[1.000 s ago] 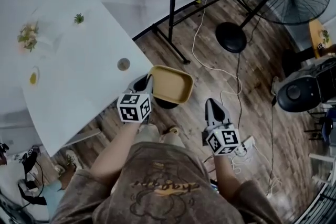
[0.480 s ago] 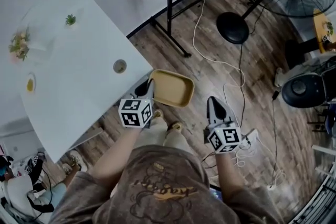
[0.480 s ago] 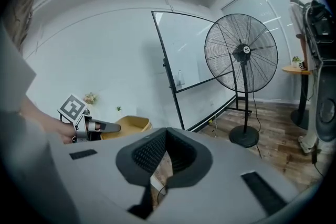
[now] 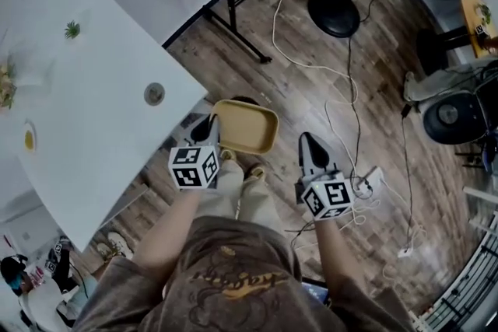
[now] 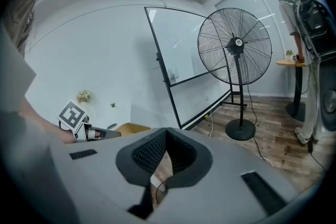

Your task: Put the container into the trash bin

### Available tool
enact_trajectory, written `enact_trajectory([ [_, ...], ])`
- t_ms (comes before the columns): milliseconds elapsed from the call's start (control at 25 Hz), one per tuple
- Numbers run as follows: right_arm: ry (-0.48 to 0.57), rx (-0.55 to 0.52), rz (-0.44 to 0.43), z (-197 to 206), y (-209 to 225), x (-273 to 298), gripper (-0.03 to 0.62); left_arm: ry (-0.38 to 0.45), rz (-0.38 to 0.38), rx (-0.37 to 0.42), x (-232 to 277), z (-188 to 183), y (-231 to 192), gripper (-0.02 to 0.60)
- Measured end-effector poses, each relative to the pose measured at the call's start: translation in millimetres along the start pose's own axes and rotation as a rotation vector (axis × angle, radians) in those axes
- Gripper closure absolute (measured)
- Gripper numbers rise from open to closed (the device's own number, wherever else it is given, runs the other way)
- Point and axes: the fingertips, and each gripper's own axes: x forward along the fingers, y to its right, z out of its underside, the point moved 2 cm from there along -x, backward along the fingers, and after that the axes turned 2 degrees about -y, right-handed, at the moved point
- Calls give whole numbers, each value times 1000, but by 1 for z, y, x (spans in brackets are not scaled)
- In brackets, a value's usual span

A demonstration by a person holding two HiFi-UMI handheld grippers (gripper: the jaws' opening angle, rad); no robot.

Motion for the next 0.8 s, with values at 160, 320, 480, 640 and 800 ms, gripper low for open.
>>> enact_trajectory([
  [160, -8, 20, 24, 17, 12, 8, 600, -18, -5, 1, 19, 14, -7, 560],
  [320, -18, 37, 49, 36, 17, 18, 600, -40, -9, 7, 37, 25, -20, 560],
  [480, -28, 39, 53, 54, 19, 32, 599, -49, -14, 3, 54, 38, -35, 560],
  [640, -37, 13, 46, 70, 24, 50, 599, -57, -17, 4, 74, 57, -45, 560],
  [800, -49, 0, 32, 88, 31, 64, 600, -74, -20, -8, 94, 78, -53, 560],
])
